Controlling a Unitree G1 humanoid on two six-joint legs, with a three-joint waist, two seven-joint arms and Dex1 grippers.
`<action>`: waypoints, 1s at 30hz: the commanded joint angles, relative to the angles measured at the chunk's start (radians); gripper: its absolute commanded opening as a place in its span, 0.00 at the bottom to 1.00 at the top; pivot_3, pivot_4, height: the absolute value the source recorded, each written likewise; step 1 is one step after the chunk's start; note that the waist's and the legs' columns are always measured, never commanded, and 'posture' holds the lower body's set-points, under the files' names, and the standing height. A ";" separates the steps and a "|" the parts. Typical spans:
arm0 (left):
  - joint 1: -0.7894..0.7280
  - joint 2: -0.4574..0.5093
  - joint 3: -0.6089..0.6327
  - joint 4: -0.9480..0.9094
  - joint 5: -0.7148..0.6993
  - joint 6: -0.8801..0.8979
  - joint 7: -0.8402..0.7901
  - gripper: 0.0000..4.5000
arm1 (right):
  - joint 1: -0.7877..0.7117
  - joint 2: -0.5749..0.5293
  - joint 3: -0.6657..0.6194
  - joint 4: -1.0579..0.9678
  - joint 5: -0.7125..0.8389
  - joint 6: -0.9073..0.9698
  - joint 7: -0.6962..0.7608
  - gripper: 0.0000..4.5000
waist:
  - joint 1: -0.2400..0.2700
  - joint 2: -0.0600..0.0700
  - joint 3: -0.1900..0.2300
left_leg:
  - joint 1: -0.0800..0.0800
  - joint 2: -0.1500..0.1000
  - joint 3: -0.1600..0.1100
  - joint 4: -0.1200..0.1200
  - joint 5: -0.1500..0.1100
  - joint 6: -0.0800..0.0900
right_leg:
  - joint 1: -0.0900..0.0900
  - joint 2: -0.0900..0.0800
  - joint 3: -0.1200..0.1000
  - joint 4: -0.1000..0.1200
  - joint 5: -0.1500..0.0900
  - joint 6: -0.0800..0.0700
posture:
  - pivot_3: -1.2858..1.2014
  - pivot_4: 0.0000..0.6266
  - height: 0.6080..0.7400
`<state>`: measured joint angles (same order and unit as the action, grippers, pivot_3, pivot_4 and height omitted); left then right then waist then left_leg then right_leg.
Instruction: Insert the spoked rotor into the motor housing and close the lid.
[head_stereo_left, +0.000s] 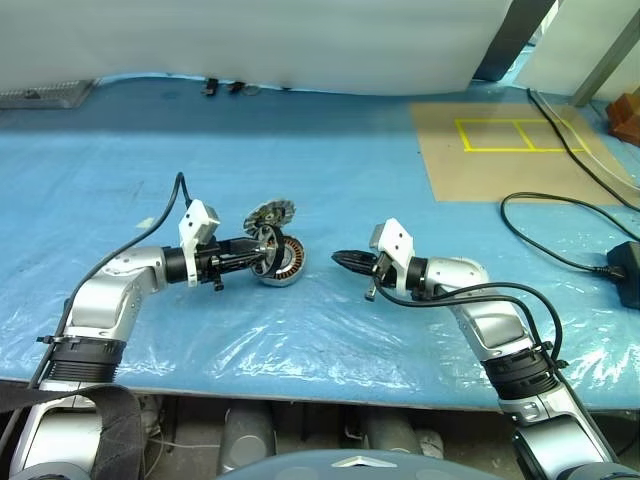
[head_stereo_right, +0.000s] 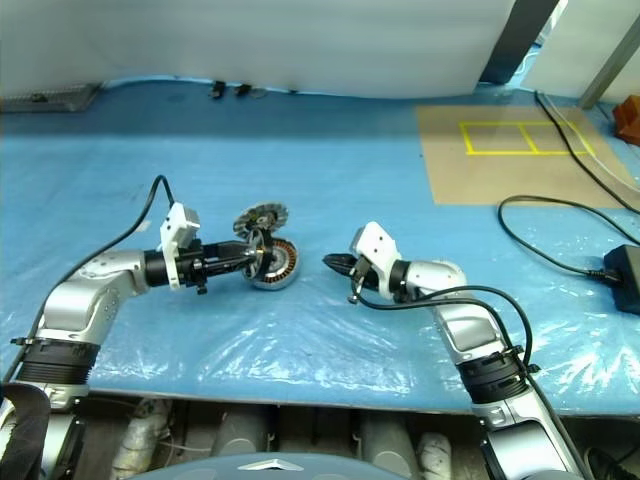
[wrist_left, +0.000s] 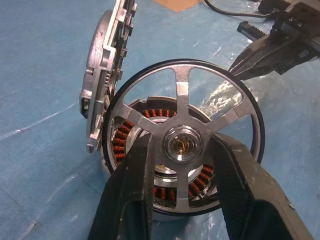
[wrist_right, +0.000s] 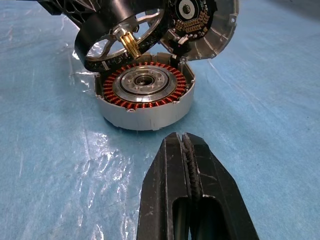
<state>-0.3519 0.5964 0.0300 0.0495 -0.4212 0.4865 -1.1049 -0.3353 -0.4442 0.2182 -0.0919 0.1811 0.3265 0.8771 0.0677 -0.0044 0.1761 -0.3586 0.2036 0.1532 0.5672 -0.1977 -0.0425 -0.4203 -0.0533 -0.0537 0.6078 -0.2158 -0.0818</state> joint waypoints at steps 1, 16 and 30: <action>-0.008 0.013 -0.027 0.017 0.029 -0.024 0.000 0.33 | 0.000 0.003 -0.001 -0.022 0.003 -0.026 -0.003 0.00 | 0.000 0.000 0.000 | 0.000 0.000 0.000 0.000 0.000 0.000 | 0.000 0.000 0.000 0.000 0.000 0.000 | 0.52 0.24 1.00; -0.036 -0.039 -0.037 0.054 0.046 -0.050 0.073 0.99 | 0.003 0.014 0.003 0.000 -0.015 -0.057 -0.017 0.00 | 0.001 0.002 -0.001 | 0.009 -0.001 0.000 -0.001 0.000 0.000 | 0.011 0.000 0.000 -0.001 -0.001 0.001 | 0.52 0.24 1.00; 0.077 -0.102 0.021 -0.049 -0.058 -0.018 0.136 0.14 | -0.005 0.023 -0.004 0.010 -0.024 -0.083 -0.039 0.00 | 0.002 0.002 -0.001 | 0.008 0.000 0.000 -0.002 0.000 0.000 | 0.007 0.000 0.000 -0.001 -0.001 0.001 | 0.52 0.24 1.00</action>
<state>-0.2686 0.5091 0.0510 0.0264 -0.4899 0.5062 -0.9918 -0.3277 -0.4283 0.2270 -0.0614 0.1563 0.2687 0.8453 0.0697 -0.0028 0.1753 -0.3510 0.2031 0.1533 0.5657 -0.1982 -0.0425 -0.4129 -0.0536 -0.0536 0.6063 -0.2164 -0.0812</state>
